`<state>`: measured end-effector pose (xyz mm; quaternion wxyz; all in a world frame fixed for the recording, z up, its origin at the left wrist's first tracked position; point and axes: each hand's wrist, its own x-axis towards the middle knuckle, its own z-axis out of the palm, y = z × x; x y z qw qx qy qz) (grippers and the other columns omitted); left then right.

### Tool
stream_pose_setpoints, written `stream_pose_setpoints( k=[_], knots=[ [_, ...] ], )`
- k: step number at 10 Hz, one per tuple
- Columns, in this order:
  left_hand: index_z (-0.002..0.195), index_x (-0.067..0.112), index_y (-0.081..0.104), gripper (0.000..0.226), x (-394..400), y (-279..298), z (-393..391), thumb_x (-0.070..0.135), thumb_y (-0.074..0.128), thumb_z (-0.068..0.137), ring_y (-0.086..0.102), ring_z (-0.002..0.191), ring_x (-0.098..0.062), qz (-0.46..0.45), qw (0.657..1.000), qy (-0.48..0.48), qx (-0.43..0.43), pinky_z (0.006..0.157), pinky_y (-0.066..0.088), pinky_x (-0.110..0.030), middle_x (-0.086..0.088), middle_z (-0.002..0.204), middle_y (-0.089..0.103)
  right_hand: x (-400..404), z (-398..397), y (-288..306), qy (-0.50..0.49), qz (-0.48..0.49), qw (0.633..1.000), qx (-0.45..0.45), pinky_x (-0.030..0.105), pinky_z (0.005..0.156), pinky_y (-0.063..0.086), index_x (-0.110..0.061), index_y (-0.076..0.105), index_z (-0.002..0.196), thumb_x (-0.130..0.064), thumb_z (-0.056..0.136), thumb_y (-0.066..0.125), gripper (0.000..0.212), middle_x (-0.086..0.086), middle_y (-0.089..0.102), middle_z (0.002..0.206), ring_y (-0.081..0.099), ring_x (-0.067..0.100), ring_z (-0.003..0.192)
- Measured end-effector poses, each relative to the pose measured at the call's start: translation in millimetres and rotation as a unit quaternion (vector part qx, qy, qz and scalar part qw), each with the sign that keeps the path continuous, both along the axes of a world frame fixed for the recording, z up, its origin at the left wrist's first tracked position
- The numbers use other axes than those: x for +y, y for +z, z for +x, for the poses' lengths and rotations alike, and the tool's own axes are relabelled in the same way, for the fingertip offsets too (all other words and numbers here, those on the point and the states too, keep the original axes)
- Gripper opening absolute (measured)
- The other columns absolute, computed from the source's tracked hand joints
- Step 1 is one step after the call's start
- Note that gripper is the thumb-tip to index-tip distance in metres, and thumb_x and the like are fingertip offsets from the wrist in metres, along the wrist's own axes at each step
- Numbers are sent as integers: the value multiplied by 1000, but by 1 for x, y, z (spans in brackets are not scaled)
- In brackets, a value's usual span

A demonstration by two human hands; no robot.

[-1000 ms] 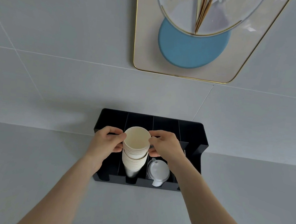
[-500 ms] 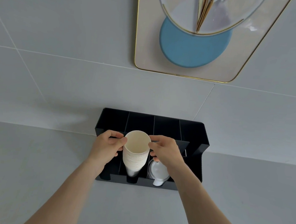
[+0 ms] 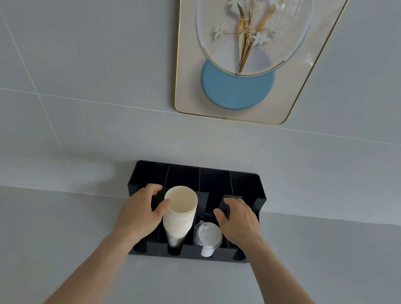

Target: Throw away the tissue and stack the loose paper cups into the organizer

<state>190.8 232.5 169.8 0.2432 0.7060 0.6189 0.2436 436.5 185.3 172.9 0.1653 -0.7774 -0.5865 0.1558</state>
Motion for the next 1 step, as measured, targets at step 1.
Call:
stream_pose_setpoints(
  k=[1],
  knots=[
    [146,24,45,58,-14,7,4,49,58,96,52,130,-21,35,996,-21,75,98,50,-40,2,143,56,-16,10,-2,8,-4,999,-45,39,101,48,-15,47,147,-45,99,57,58,6,55,144,53,28,129]
  ],
)
